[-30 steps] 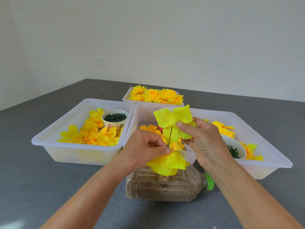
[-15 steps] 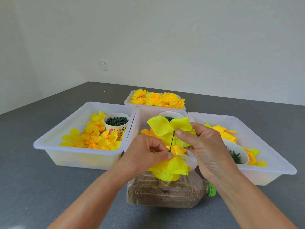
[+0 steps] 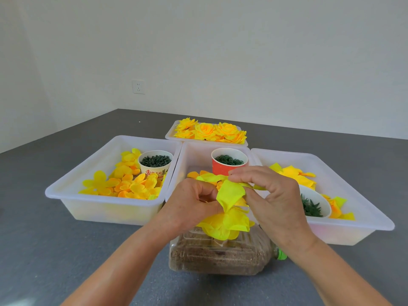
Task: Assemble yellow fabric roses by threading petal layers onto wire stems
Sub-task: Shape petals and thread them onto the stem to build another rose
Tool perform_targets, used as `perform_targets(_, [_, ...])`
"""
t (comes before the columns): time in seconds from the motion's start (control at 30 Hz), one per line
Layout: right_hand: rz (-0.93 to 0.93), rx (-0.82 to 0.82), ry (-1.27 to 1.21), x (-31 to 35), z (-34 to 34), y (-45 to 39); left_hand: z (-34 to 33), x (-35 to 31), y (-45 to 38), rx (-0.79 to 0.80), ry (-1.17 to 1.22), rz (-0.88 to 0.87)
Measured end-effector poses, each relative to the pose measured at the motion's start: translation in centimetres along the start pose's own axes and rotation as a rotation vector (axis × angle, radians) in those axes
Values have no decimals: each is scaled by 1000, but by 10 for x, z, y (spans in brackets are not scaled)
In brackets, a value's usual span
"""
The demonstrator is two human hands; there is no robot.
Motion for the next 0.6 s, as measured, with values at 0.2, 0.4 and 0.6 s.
perform_targets(0.2, [243, 4, 248, 6, -1, 7, 0, 0, 4, 16, 93, 15])
perform_targets(0.4, [408, 15, 432, 10, -8, 13, -1, 3, 10, 42, 265, 32])
perform_targets(0.6, [489, 79, 519, 6, -11, 18, 0, 0, 17, 81, 411, 38])
Point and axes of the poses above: each hand's wrist, its own y-axis away from the middle knuckle, its own z-axis out of the back of the hand, x = y × z, the point moved 4 cm from there along -y, towards the middle knuckle, and after that the axes turned 3 degrees about -y, right-handed, at the moved point
